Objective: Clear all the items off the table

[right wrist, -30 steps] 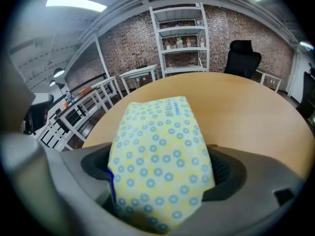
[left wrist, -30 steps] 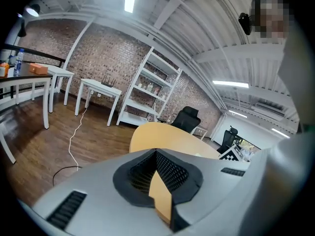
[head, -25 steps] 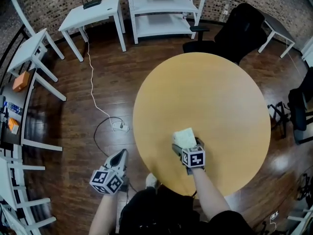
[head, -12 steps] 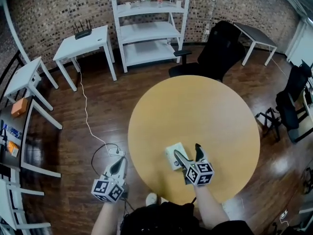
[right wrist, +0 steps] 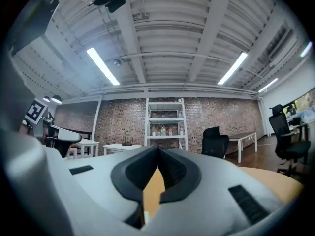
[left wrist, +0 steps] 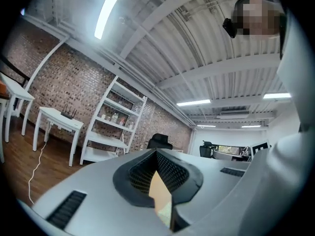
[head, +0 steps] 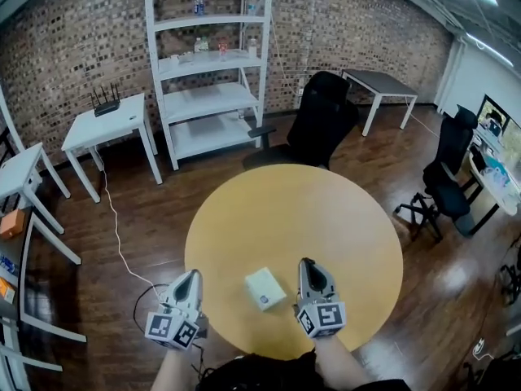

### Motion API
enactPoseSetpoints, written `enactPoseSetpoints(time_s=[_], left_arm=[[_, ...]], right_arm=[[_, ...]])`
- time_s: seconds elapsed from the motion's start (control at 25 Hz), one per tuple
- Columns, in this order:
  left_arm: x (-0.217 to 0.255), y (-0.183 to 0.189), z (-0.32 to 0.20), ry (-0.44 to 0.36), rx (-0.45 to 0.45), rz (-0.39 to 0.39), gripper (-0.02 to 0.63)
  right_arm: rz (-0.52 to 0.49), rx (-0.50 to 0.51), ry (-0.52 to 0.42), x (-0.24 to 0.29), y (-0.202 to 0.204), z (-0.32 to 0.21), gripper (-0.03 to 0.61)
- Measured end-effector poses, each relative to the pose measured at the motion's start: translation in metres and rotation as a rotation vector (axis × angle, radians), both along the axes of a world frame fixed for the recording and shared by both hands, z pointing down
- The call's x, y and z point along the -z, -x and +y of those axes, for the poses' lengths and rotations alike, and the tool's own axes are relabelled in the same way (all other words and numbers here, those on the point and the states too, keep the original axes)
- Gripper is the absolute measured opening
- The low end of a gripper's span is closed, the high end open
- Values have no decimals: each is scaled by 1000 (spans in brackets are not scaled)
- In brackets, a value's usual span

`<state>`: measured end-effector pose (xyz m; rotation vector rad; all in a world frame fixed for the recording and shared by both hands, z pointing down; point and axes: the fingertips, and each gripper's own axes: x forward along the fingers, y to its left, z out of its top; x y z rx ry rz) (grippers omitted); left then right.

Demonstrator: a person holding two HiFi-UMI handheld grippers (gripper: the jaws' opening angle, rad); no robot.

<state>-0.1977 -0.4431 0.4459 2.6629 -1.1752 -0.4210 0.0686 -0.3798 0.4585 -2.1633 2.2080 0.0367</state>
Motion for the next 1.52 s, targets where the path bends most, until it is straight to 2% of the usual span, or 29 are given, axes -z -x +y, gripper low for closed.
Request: enactPoseSetpoints(time_s=[0.16, 0.32, 0.44, 0.64, 0.88, 1.12, 1.32, 1.52], left_arm=[[2, -19, -1, -8, -35, 6, -9], [3, -31, -1, -15, -82, -8, -9], [7, -37, 1, -32, -107, -24, -11], [15, -41, 2, -58, -112, 2, -9], [12, -37, -1, -36, -81, -12, -9], [8, -36, 2, -33, -115, -10, -9], [3, -54, 1, -31, -216, 22, -9], [-6, -112, 19, -12, -395, 39, -9]], right_arm=[[-20, -63, -13, 7, -28, 8, 2], [-7, -102, -15, 9, -39, 12, 2], [-2, -129, -21, 10, -42, 15, 2], [-5, -135, -27, 13, -46, 18, 2], [-5, -135, -21, 14, -43, 16, 2], [24, -175, 8, 12, -37, 28, 2], [41, -287, 21, 8, -49, 59, 2], [30, -474, 50, 4, -84, 122, 2]])
